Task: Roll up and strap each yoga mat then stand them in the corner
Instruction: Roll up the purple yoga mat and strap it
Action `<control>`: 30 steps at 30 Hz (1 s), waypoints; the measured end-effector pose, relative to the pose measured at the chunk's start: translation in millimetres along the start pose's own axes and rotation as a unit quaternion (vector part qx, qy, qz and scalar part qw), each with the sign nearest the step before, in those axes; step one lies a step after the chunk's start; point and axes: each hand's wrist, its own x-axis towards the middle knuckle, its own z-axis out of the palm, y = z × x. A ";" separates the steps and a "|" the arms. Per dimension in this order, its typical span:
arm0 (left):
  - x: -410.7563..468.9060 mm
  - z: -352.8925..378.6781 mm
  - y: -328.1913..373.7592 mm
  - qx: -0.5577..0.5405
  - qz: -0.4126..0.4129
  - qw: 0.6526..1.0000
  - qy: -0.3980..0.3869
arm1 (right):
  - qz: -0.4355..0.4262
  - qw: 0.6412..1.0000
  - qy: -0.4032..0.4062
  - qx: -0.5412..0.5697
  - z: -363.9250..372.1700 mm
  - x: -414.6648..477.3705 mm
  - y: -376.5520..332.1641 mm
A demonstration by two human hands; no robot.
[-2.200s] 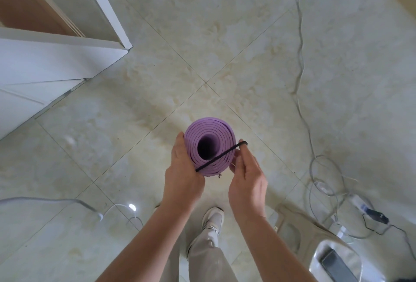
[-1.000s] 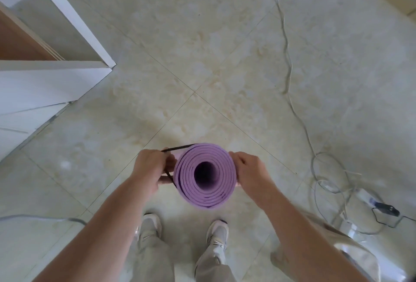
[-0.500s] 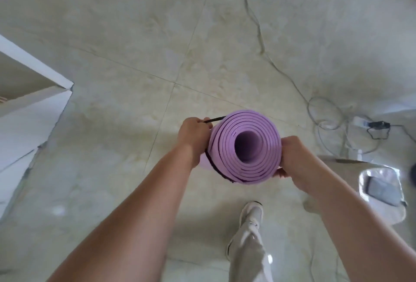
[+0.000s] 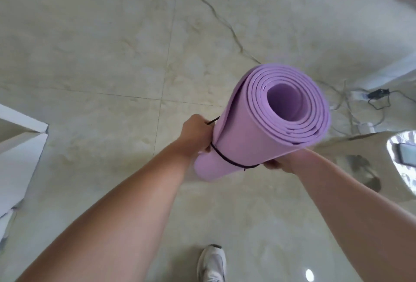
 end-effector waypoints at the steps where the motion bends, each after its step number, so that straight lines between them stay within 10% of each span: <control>1: 6.6 -0.6 -4.1 -0.011 0.010 1.000 0.005 | -0.012 1.000 0.014 0.007 7.5 12.7 4.2; 15: 38.4 -19.1 -7.5 -0.059 0.069 0.990 -0.105 | -0.069 0.947 0.012 0.314 7.6 49.9 34.2; 30: 35.9 2.6 -24.2 -0.060 0.127 0.990 0.030 | -0.076 0.927 0.100 0.353 37.7 47.5 55.4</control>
